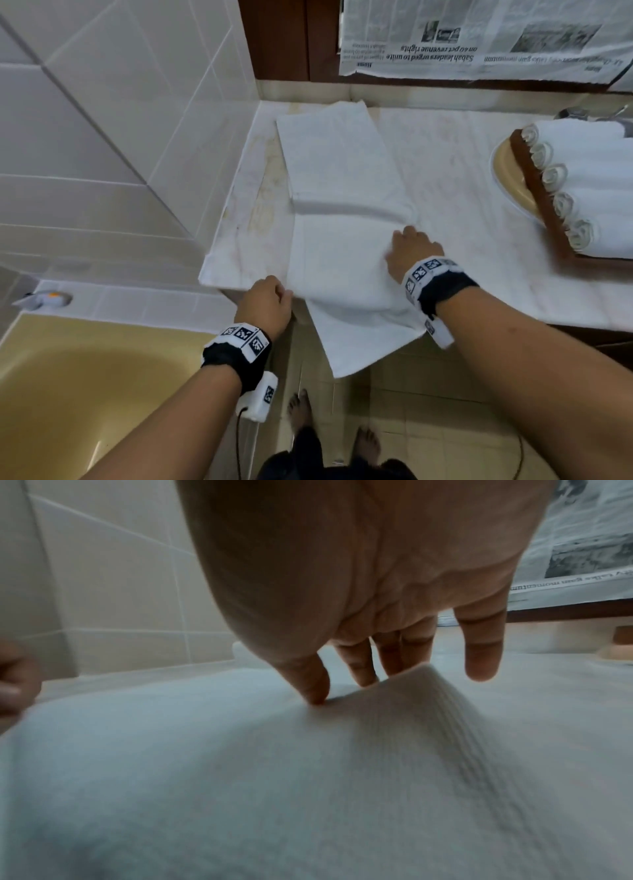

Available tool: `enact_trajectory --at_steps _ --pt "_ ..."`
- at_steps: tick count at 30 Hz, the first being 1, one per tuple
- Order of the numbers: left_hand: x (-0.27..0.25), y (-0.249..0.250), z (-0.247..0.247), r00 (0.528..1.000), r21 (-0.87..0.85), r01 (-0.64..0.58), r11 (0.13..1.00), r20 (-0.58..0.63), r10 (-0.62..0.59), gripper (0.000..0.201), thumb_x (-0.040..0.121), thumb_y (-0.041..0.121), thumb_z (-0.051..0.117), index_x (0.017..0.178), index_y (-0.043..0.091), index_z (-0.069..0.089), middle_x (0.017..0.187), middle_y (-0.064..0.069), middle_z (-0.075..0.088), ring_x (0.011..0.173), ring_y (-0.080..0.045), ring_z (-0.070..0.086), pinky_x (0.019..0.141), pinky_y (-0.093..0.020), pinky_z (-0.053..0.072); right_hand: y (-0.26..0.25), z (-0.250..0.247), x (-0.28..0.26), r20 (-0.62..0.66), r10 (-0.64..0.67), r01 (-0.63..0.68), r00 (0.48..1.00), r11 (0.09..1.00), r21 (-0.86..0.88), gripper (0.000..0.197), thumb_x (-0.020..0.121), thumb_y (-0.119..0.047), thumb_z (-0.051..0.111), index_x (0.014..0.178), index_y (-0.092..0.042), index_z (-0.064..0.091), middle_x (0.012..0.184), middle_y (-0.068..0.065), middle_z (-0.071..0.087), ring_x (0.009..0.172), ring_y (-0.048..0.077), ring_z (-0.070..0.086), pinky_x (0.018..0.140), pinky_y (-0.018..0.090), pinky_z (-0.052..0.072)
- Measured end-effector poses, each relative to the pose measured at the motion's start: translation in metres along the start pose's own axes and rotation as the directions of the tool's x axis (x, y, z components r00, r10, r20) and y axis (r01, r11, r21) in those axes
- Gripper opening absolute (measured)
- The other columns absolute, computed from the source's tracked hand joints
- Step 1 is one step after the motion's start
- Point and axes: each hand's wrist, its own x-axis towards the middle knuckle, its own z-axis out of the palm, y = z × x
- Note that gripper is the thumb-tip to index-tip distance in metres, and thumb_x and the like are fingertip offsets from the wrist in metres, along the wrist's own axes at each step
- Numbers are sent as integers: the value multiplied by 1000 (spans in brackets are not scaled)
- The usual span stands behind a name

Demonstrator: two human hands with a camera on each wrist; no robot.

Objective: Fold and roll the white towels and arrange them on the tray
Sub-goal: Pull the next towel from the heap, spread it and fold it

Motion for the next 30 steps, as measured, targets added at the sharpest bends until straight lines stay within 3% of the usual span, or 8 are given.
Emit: enact_trajectory --at_steps 5,9,13,15,17,20,25,30 --pt "-20 20 40 965 -347 262 901 110 -238 31 90 42 65 86 12 65 84 4 65 80 -15 59 70 -27 39 13 17 -34 -24 -56 57 998 996 62 54 98 -49 45 139 -13 41 140 8 40 125 29 43 95 44 43" --pt "-30 34 59 946 -545 319 775 141 -291 35 86 42 71 79 10 59 78 0 63 70 -15 56 64 -28 40 25 38 -64 -86 -107 130 991 929 346 51 95 -39 55 141 -18 47 150 6 34 136 29 33 108 43 37" --pt "-41 48 51 965 -554 204 807 -22 -260 30 96 30 59 76 9 54 73 -4 57 71 -22 52 64 -31 37 51 51 -88 -134 46 34 990 839 543 49 91 -27 62 139 -22 48 142 7 35 132 31 35 107 39 36" --pt "-44 51 41 936 -636 134 760 -171 -307 27 100 28 52 83 8 56 74 -2 58 73 -21 53 63 -30 34 62 56 -96 -83 51 4 995 833 553 51 91 -31 65 139 -28 47 142 6 34 131 30 35 107 40 36" --pt "-42 45 34 879 -626 190 756 -235 -415 28 103 28 44 96 5 57 84 -5 58 79 -23 52 67 -25 30 70 60 -99 -66 20 17 998 860 510 52 92 -38 64 141 -28 47 144 4 32 132 29 35 107 39 37" --pt "-33 22 38 856 -525 331 784 -183 -484 36 105 31 39 109 -1 54 103 -19 60 98 -35 57 76 -29 33 72 56 -97 -67 45 -3 997 846 533 52 95 -42 59 142 -25 45 144 3 33 133 27 37 105 39 40" --pt "-20 -6 43 928 -408 212 888 -200 -314 40 93 44 59 91 4 54 95 -21 60 84 -34 58 73 -37 45 57 50 -99 -59 20 11 998 881 472 56 93 -43 58 143 -24 42 139 6 39 129 28 41 101 45 45" --pt "-9 -9 35 896 -523 265 810 -178 -408 28 90 35 67 91 12 51 94 -10 59 86 -27 56 78 -31 41 31 47 -98 -12 -4 10 1000 864 503 51 91 -50 60 132 -20 50 128 5 45 119 26 47 98 41 45"
